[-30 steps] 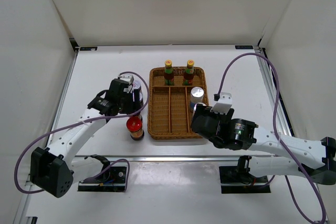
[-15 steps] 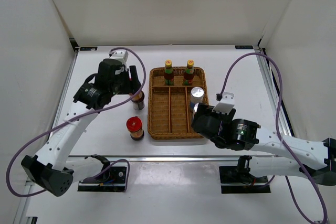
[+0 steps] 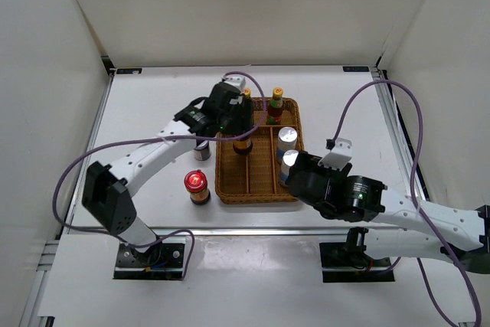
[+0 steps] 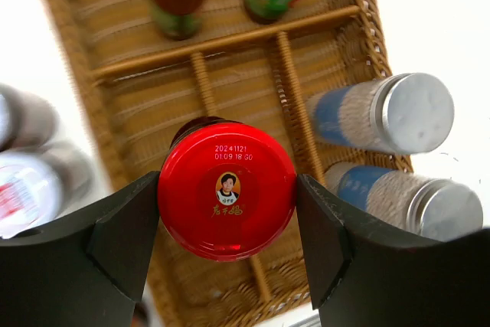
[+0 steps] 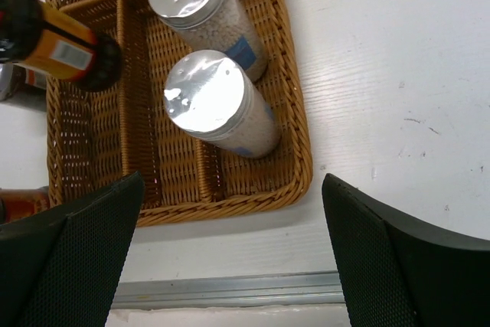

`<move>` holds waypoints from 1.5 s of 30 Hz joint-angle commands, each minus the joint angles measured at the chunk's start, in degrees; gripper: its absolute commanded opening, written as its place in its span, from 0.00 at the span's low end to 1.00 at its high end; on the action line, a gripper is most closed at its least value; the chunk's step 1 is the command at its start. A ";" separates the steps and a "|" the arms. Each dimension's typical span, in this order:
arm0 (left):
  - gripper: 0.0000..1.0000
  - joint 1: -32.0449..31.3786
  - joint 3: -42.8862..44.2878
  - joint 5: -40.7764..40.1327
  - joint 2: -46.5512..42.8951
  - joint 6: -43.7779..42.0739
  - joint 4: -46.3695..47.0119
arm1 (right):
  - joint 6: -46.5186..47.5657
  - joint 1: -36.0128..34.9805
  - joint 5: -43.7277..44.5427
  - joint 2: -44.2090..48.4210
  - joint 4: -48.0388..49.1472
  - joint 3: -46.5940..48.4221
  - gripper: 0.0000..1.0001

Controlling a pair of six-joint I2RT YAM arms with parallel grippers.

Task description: Organize the condiment bottles

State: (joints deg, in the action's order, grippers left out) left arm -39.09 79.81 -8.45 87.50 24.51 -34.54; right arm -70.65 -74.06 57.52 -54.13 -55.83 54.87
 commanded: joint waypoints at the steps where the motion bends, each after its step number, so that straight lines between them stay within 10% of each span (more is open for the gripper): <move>1: 0.11 -2.65 6.40 -1.57 1.78 1.06 10.11 | -4.84 -0.38 4.18 2.19 -2.17 -1.17 1.00; 19: 0.12 -6.08 12.12 -3.85 14.62 0.36 13.10 | -10.11 -0.38 6.81 4.91 -3.49 -3.54 1.00; 23: 0.40 -6.08 10.98 -3.16 14.62 0.36 13.10 | -11.26 -0.38 7.35 6.05 -3.49 -4.77 1.00; 26: 1.00 -6.08 9.84 -3.85 13.22 0.36 12.58 | -11.26 -0.38 7.35 6.05 -4.01 -4.77 1.00; 27: 1.00 -6.61 9.84 -4.47 12.44 -0.34 11.53 | -11.78 -0.38 7.35 6.05 -4.02 -4.77 1.00; 36: 1.00 -7.67 -5.95 -10.27 -15.31 -4.56 3.09 | -27.15 -0.38 9.63 3.24 -17.26 -3.46 1.00; 45: 1.00 -7.67 -28.56 -6.77 -42.85 9.23 -7.11 | -52.28 -0.38 7.09 -0.19 -33.72 -2.40 1.00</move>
State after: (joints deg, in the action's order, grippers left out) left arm -46.59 55.33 -17.21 45.23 27.77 -35.22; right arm -105.75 -74.06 63.35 -54.11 -74.50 50.26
